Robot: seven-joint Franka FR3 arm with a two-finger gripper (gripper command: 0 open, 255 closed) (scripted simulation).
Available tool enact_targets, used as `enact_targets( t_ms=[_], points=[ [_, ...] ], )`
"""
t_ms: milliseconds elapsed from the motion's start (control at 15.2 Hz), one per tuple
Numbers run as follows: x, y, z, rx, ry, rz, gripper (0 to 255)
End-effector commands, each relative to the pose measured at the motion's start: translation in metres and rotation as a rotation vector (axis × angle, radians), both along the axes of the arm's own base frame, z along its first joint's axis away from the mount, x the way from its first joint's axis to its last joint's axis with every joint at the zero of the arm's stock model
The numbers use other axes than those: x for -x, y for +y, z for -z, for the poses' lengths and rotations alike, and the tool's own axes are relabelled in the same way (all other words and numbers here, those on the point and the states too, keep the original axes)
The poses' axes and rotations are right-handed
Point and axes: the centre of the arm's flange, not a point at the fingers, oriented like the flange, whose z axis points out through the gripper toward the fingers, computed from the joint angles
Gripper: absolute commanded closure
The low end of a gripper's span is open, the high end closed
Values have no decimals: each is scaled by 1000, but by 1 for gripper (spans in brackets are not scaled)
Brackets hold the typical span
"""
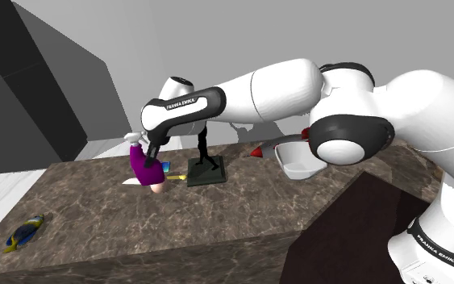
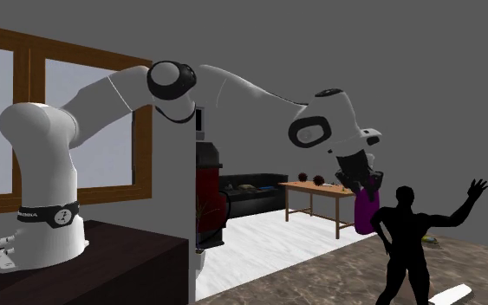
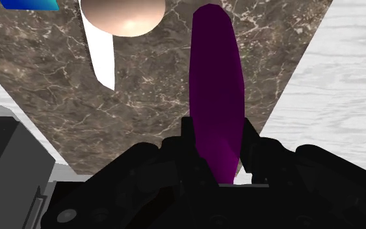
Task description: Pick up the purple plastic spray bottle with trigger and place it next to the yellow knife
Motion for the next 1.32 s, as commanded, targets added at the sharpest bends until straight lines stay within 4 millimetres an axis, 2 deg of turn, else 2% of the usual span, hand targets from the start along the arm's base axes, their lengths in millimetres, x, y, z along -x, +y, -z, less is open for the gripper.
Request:
enact_targets(
  t_ms=[0,1254],
  points=[
    [0,0,11,0,-1,0,255],
    [0,0,111,0,-1,0,255]
  ],
)
